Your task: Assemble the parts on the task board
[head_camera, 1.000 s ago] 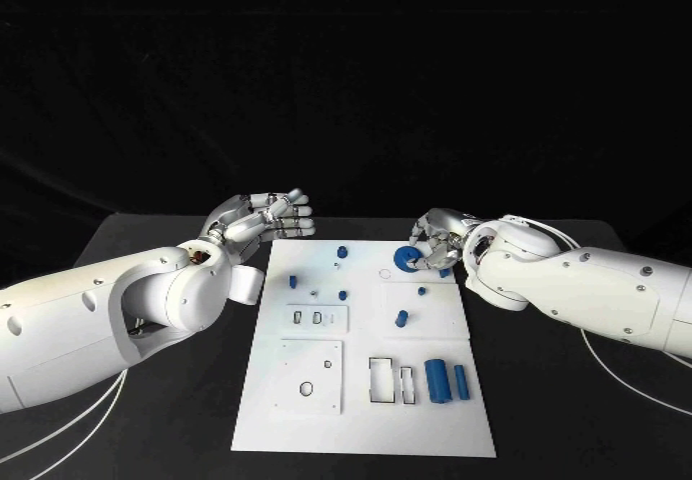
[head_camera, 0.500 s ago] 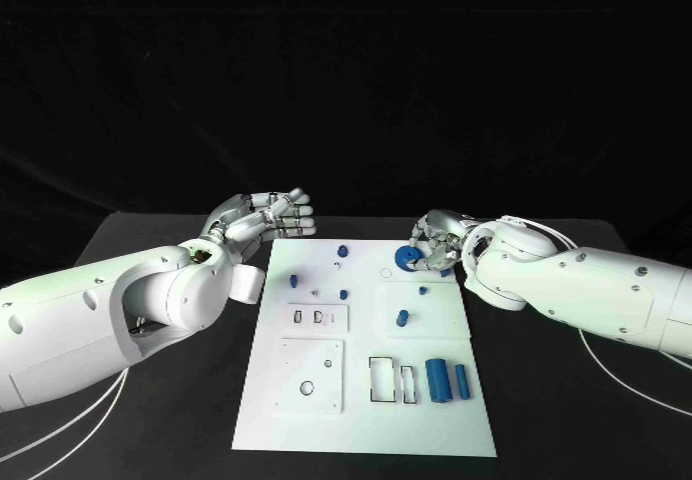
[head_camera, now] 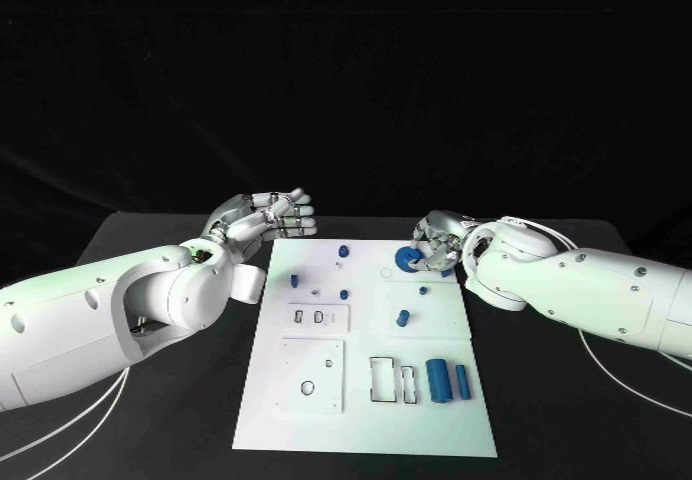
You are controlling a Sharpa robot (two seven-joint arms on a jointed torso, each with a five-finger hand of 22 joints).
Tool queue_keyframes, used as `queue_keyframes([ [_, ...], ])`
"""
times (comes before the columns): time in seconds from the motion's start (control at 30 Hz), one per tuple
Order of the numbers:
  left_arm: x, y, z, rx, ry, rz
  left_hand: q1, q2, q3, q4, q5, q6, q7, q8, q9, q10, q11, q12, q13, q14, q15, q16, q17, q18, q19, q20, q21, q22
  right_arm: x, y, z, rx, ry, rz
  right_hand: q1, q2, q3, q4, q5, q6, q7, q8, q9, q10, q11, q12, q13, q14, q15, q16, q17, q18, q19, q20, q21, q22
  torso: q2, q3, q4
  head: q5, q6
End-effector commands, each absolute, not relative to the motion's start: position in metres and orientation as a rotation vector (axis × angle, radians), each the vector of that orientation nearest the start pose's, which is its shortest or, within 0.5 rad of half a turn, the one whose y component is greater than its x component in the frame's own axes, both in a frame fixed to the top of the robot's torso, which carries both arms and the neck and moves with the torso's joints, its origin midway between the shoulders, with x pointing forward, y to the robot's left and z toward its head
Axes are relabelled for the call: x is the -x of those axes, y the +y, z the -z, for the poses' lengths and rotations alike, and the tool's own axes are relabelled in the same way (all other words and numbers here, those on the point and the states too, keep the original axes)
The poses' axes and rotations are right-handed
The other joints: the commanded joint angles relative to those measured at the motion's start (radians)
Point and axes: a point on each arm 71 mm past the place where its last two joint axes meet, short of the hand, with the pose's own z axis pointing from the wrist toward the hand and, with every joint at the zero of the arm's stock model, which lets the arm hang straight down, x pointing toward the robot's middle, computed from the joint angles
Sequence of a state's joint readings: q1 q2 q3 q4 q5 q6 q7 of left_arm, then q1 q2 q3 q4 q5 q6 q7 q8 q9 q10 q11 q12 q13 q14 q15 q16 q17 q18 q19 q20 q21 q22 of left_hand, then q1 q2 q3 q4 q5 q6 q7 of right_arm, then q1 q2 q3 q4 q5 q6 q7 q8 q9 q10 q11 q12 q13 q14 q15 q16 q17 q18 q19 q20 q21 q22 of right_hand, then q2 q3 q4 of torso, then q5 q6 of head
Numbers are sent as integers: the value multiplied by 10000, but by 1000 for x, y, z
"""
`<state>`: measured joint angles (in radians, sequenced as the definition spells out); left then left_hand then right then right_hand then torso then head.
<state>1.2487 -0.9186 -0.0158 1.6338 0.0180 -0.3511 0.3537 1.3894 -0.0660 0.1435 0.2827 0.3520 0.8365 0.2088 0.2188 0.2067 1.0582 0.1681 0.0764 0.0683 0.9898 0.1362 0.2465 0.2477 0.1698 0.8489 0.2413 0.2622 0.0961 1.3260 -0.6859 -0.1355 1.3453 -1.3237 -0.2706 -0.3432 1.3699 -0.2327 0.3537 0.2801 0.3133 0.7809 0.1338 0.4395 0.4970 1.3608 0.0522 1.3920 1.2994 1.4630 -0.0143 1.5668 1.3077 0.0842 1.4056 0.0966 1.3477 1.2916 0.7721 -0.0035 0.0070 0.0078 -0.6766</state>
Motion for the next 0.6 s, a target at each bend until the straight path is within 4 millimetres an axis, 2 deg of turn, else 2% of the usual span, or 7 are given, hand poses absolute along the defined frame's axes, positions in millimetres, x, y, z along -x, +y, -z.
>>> queue_keyframes([
  [0.03,-480,213,140,11064,13960,15864,-31,50,-15,-45,15,18,28,-33,-11,50,42,-47,16,-50,-10,-30,10,106,-38,29,-35,-9,-532,-187,177,-297,17883,-4175,-2,94,108,-3,-68,114,-20,51,-21,113,-5,57,40,1078,-14,40,2631,-132,57,-45,50,14,-3,-1,-10,7,-4],
  [0.3,-480,213,140,11066,13984,15868,-31,50,-15,-45,15,18,28,-33,-11,50,42,-47,16,-50,-10,-30,10,106,-38,29,-35,-9,-532,-187,177,-310,17732,-4062,-57,90,246,0,-118,275,-62,90,-59,190,-41,121,129,1078,-43,40,2631,-142,78,-70,82,67,-3,1,-4,1,-17],
  [0.6,-480,214,141,11085,14015,15851,-31,50,-15,-45,15,18,28,-33,-11,50,42,-47,16,-50,-10,-30,10,106,-38,29,-35,-9,-527,-180,169,58,16756,-4191,-139,29,495,-37,70,551,-157,124,-114,303,-127,206,252,1078,-116,40,2631,-158,122,-134,139,163,-11,5,-12,-7,16],
])
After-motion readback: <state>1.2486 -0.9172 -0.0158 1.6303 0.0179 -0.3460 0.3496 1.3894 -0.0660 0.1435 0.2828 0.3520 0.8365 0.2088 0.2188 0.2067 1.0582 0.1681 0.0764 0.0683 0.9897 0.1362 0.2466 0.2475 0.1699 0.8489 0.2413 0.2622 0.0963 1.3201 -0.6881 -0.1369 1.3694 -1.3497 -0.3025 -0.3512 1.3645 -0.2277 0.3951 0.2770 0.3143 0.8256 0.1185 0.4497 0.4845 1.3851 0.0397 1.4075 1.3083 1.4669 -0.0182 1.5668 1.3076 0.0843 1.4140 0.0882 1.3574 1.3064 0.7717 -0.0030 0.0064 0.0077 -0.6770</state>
